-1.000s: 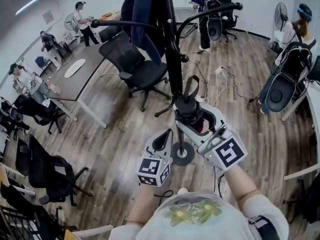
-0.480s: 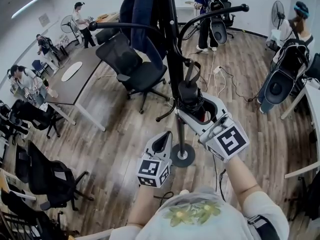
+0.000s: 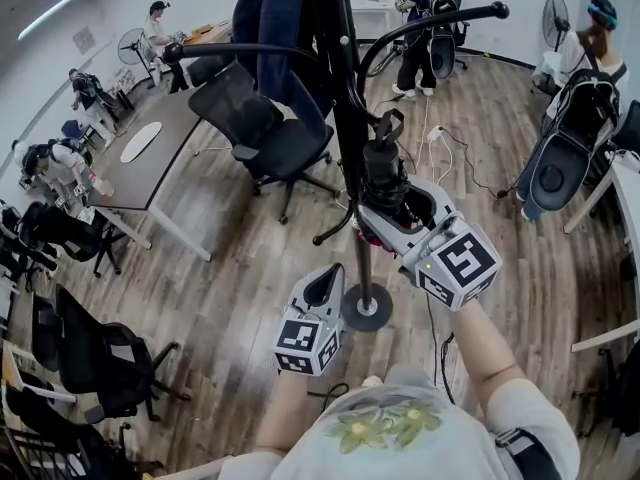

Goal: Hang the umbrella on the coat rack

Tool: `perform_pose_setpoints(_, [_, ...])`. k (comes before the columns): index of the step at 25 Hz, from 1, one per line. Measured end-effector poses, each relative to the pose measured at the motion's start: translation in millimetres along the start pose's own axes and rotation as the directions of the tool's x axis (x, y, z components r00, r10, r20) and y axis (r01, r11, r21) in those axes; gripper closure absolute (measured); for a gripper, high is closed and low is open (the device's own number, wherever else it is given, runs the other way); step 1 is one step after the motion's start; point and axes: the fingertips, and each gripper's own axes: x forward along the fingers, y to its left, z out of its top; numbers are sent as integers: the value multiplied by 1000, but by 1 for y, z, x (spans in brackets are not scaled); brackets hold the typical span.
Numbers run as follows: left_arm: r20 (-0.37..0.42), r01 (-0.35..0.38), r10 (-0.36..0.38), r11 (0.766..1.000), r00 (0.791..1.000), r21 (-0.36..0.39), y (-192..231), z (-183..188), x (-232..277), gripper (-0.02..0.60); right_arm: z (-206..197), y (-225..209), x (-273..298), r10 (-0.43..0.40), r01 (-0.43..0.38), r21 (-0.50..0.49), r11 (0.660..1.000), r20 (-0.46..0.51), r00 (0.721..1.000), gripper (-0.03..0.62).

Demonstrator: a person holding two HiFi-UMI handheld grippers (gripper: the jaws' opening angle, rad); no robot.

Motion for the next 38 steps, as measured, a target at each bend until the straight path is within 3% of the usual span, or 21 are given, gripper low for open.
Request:
perform_pose_setpoints(8, [-15,0,0,1000,1000,-3,8,-7,4,577,-17,-1,10,14,-12,49,999,-33,999,364])
perform_pose_setpoints(14, [-19,-2,1,1000,1000,-9,11,-8,6,577,-25,-3,16,40,-33,148,988,-42,998,365])
perform_pose_setpoints(38, [-32,-25,24,1000,999,-17,16,-15,3,577,-49,-8,24,56,-35,216,976,-94,994,365])
